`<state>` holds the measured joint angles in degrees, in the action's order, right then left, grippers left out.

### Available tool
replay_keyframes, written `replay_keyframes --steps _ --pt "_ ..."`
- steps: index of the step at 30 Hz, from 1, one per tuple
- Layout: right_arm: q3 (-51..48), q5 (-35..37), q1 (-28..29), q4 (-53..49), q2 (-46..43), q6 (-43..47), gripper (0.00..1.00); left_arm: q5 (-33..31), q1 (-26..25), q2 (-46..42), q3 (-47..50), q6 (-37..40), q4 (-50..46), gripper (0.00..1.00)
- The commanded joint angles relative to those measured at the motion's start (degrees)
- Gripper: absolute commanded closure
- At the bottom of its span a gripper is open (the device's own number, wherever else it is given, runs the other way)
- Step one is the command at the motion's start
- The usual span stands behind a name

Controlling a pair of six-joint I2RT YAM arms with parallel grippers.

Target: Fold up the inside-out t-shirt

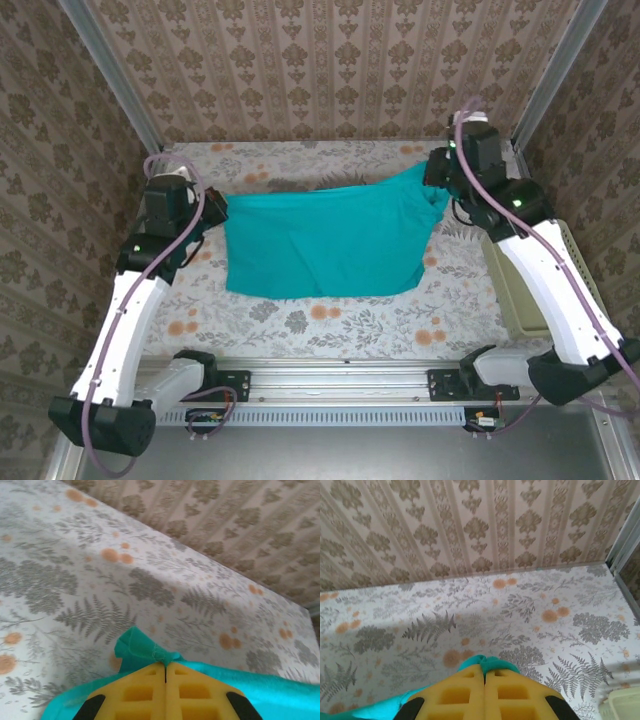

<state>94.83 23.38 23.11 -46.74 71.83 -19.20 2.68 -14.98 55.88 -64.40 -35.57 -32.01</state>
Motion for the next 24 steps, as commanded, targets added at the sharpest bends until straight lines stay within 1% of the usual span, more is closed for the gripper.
replay_keyframes --steps 1,4,7,9,11,13,15,17,20,22,24 --pt "-1.9 -0.2 -0.2 -0.3 -6.8 0.7 1.0 -6.5 -3.4 -6.8 -0.9 1.9 2.0 1.0" --pt "-3.3 -0.4 -0.1 -1.1 -12.0 0.2 1.0 -7.8 -6.5 -12.7 0.4 1.9 2.7 1.0" --pt "-1.6 -0.1 -0.1 -2.0 -15.9 0.3 1.0 -8.0 -10.0 -16.4 1.3 1.3 2.4 1.0" --pt "1.7 -0.3 -0.1 -2.7 -16.4 0.7 1.0 -8.4 -12.4 -18.0 1.3 0.9 1.7 1.0" --pt "5.2 -1.1 0.0 -3.3 -15.0 1.0 1.0 -9.8 -14.2 -19.2 1.2 1.0 1.6 1.0" --pt "8.1 -2.5 0.0 -3.0 -12.5 1.4 1.0 -12.6 -15.0 -19.5 0.7 1.9 1.4 1.0" --pt "10.6 -3.1 0.0 -2.3 -8.3 1.8 1.0 -16.7 -15.1 -17.7 -0.7 3.0 -0.3 1.0" --pt "12.9 -3.3 0.0 -1.4 -3.3 2.3 1.0 -20.2 -15.1 -14.9 -1.6 4.6 -1.1 1.0" --pt "16.8 -5.2 -0.1 0.6 6.2 3.3 1.0 -26.4 -14.9 -8.9 -2.0 4.0 -4.7 1.0" --pt "18.4 -6.6 -0.1 2.4 13.3 3.9 1.0 -27.0 -14.2 -5.6 -0.5 3.3 -5.3 1.0" --pt "19.9 -7.9 -0.1 4.4 19.9 4.2 1.0 -26.1 -12.7 -2.9 1.8 1.9 -5.5 1.0"
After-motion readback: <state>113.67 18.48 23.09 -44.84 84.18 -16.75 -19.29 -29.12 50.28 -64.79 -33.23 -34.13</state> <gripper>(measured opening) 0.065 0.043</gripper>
